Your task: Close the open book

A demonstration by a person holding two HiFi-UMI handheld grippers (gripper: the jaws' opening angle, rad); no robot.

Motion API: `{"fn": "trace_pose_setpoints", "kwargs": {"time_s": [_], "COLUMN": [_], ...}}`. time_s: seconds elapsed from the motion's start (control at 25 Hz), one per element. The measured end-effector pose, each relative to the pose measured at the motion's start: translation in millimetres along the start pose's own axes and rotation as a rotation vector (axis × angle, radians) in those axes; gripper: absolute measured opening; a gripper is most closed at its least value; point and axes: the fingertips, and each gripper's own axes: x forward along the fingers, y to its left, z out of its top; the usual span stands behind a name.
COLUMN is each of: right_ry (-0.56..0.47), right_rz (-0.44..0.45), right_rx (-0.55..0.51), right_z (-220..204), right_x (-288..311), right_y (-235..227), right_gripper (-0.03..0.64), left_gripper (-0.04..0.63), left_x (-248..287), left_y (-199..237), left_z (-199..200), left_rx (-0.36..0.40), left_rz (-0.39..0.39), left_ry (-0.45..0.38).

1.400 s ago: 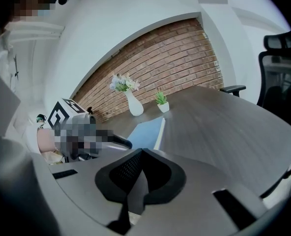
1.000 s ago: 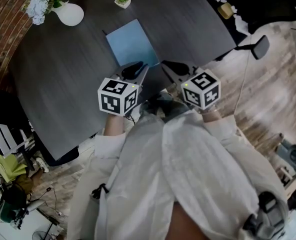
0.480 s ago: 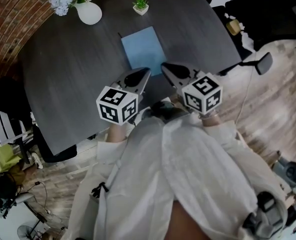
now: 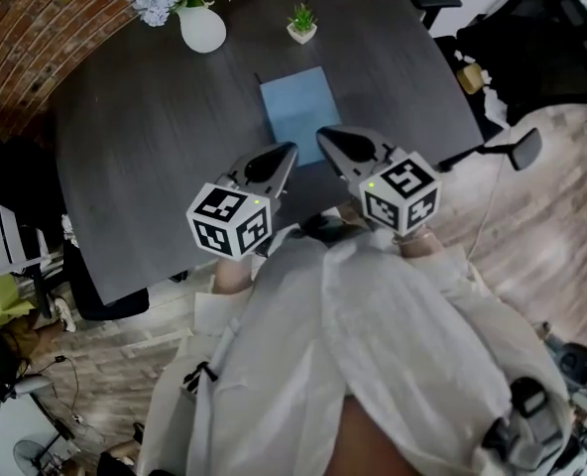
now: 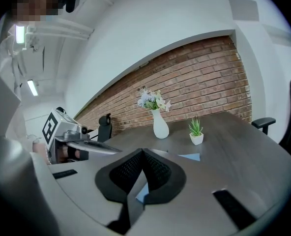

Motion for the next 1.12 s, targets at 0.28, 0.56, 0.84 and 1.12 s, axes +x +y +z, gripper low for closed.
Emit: {"fn": "trace_pose_setpoints", "kwargs": {"time_s": [0.28, 0.56, 0.84, 1.12], "right_ry": [-0.003, 0.022, 0.034, 0.043], "right_rz": [0.031, 0.065, 0.084, 0.089], "right_rx": [-0.009, -0.037, -0.037, -0.037], "right_z": [13, 13, 14, 8], "right_x": [11, 19, 23, 25], "right_y": [16, 25, 29, 32], "right_gripper": [0.006, 0.006, 0.006, 0.006], "left_gripper": [0.005, 0.005, 0.005, 0.005], "left_x": [-17, -31, -34, -30], "left_y": [7, 25, 34, 34], "left_z": [8, 18, 8, -4], "left_rx": [0.021, 0.017, 0.012, 0.046], "left_rz": [0.028, 0.127, 0.171, 0.201], "left_ry": [-0.042, -0.123, -0.090, -0.016]}}
